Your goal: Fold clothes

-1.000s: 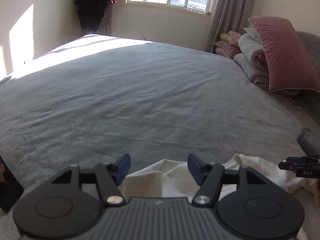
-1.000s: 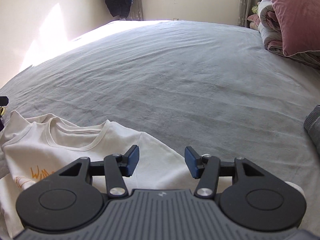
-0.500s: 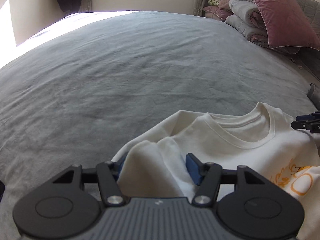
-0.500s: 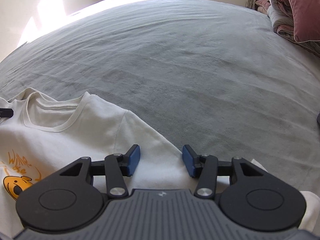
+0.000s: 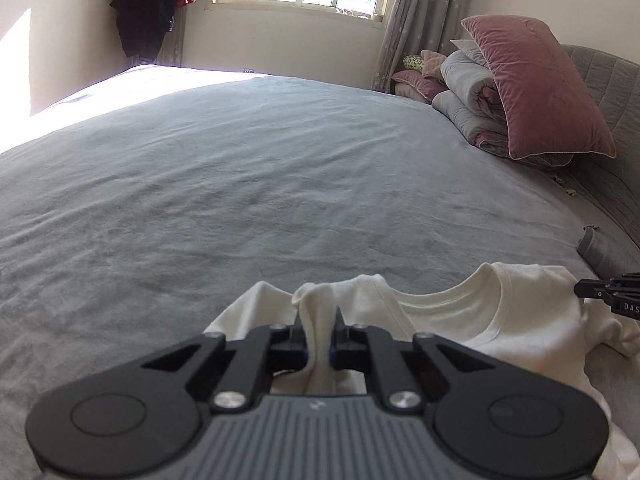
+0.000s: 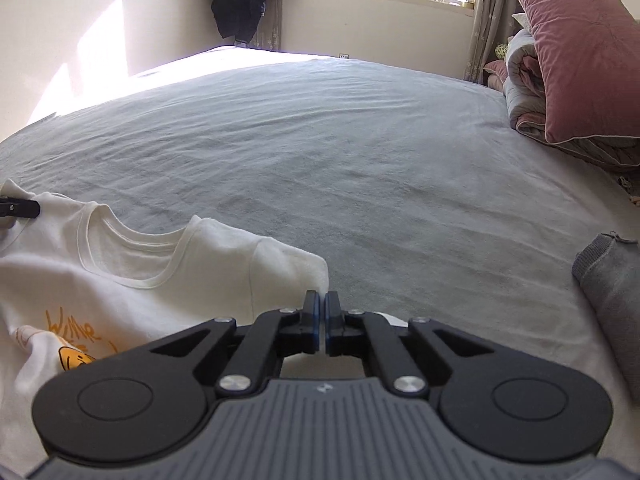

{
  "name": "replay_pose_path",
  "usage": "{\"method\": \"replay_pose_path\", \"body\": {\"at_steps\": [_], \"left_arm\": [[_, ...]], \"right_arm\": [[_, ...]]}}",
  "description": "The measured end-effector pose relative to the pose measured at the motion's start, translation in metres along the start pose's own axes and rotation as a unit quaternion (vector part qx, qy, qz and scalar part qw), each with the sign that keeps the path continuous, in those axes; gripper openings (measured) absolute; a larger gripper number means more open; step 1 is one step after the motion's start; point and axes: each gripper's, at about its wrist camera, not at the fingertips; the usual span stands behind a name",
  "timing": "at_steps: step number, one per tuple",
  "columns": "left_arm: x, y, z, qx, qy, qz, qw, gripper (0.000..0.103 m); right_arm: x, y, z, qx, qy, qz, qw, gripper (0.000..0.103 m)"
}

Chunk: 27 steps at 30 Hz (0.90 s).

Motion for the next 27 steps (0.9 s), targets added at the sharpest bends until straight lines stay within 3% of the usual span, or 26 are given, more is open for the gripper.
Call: {"method": "replay_pose_path", "body": {"at_steps": [5, 13, 22, 27], "left_arm": [[-0.030, -0.003, -0.024, -0.008, 0.011, -0.068, 0.9976, 0.008], [-0.076, -0.063, -0.082, -0.043, -0.016, -0.107, 0.9932, 0.008], [-0.089, -0.148, -0.110, -0.075, -0.008, -0.079, 0.9940, 0.008], [-0.075, -0.172, -0.113, -0.082, -0.007, -0.047, 0.9955, 0.009]], "right_arm": [[-0.024, 0.006, -0.014, 0.055, 0.021, -0.038, 0.998, 0.001], [-0.058, -0.021, -0.060, 0.133, 0.026, -0.063, 0.989, 0.001], [-0.066, -0.082, -0.109, 0.156, -0.017, -0.044, 0.987, 0.001], [-0.056, -0.108, -0.119, 0.133, -0.066, -0.023, 0.989, 0.001]]}}
Point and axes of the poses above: each gripper's, at about its wrist camera, not at the fingertips, and y roughly against the way its jaws point, z to its left, x to its underside, and after that the axes turned 13 degrees about -x, right-handed
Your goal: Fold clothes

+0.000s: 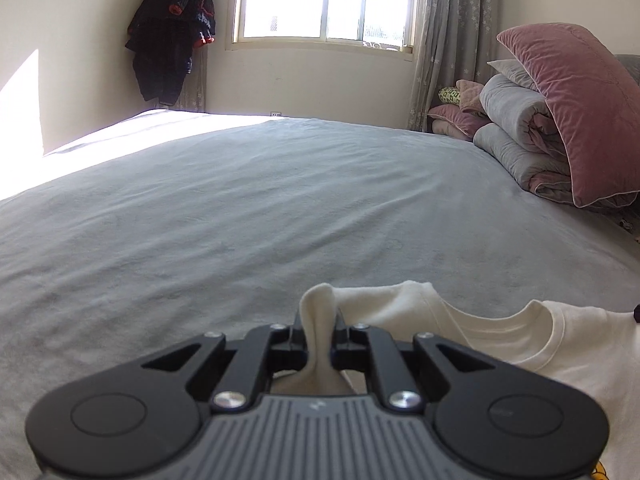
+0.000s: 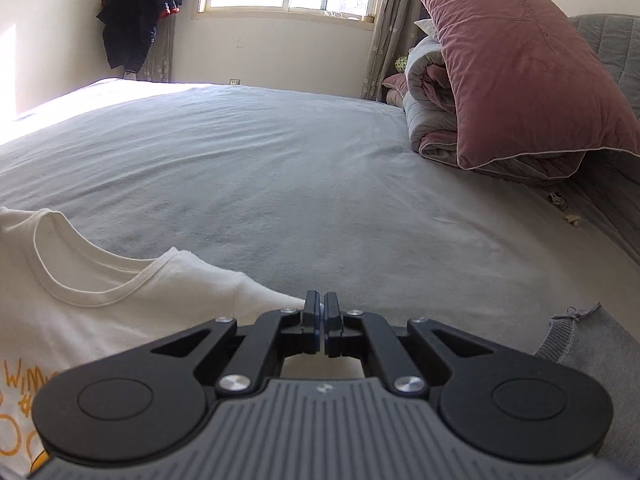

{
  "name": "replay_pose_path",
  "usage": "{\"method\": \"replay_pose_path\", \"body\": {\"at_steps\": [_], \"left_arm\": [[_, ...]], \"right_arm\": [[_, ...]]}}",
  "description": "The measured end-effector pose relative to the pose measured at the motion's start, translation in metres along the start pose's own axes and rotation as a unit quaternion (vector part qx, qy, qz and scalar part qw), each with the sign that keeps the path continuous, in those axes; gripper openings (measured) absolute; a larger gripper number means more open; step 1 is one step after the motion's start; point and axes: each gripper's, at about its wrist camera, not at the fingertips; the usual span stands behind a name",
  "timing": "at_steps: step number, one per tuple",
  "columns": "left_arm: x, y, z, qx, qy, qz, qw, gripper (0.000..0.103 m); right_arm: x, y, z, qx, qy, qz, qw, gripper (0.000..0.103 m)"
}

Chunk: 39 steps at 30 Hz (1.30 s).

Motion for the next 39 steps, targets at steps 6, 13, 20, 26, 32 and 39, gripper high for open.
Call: {"method": "replay_pose_path", "body": {"at_steps": [6, 13, 20, 26, 32, 39], "left_arm": [[0.004, 0.007, 0.004, 0.014, 0.001, 0.008, 0.9999, 0.040], [0.000, 0.050, 0.014, 0.033, 0.012, 0.015, 0.9993, 0.057], [0.015, 0.108, 0.030, 0.070, 0.010, 0.031, 0.9970, 0.076], [0.040, 0.151, 0.047, 0.084, 0.006, 0.058, 0.9948, 0.082], [0.067, 0.179, 0.063, 0.078, -0.014, 0.093, 0.9925, 0.084], [0.106, 0.201, 0.087, 0.110, -0.001, 0.124, 0.9862, 0.084]], "right_arm": [[0.009, -0.002, -0.006, -0.018, -0.033, 0.030, 0.999, 0.014], [0.013, 0.039, -0.008, -0.038, -0.047, 0.020, 0.998, 0.054], [0.025, 0.086, -0.004, -0.067, -0.070, 0.031, 0.995, 0.054], [0.045, 0.129, -0.002, -0.110, -0.125, 0.030, 0.986, 0.058], [0.071, 0.161, 0.005, -0.138, -0.157, 0.037, 0.977, 0.059], [0.104, 0.181, 0.013, -0.168, -0.189, 0.049, 0.966, 0.062]]}}
Point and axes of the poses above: each gripper's, at about its wrist camera, not at the fingertips, and y roughly against the way its jaws point, z to its left, x to its underside, and after that the axes turned 13 degrees about -x, right-handed
